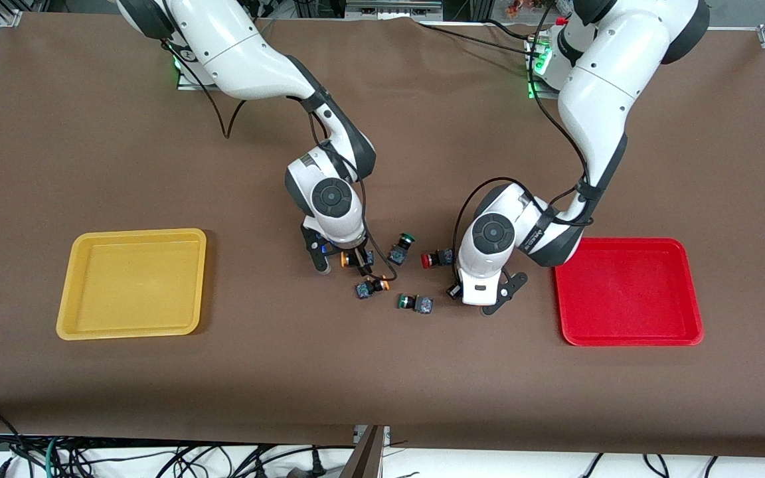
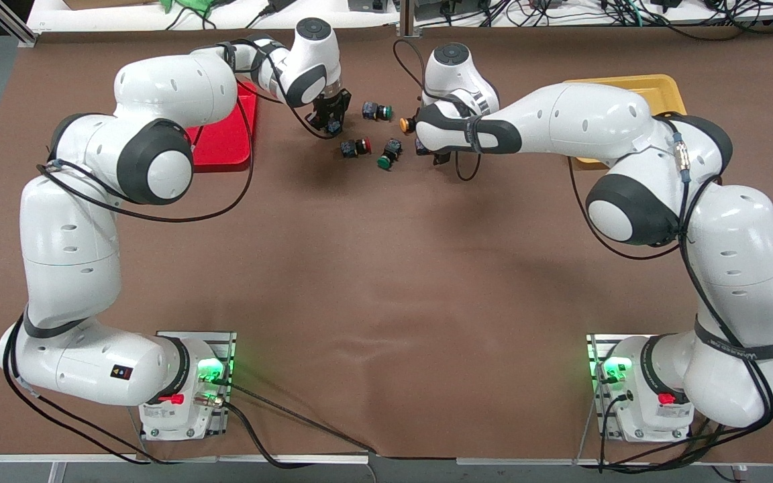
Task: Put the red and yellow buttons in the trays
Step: 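Grasp and lift the yellow button and red button with both grippers, then carry the yellow button to the yellow tray while the left gripper carries red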
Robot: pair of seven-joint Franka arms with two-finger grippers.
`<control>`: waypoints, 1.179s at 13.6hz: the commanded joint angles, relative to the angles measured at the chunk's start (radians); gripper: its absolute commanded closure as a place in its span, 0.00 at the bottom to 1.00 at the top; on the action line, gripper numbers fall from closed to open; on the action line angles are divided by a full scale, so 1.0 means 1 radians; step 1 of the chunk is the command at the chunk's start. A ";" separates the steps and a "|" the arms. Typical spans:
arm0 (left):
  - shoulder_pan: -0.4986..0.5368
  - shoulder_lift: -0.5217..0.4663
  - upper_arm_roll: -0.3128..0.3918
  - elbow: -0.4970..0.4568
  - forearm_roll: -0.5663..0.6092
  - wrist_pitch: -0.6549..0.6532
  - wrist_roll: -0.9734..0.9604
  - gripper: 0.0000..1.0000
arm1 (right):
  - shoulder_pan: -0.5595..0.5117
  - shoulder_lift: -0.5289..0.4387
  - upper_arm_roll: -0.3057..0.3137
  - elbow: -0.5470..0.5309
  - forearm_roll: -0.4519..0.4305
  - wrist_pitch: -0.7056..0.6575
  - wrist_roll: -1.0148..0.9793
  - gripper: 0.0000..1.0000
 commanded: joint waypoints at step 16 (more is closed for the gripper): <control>0.261 -0.331 0.001 -0.052 -0.180 -0.407 0.993 1.00 | -0.070 -0.096 -0.016 0.021 -0.005 -0.118 -0.318 0.93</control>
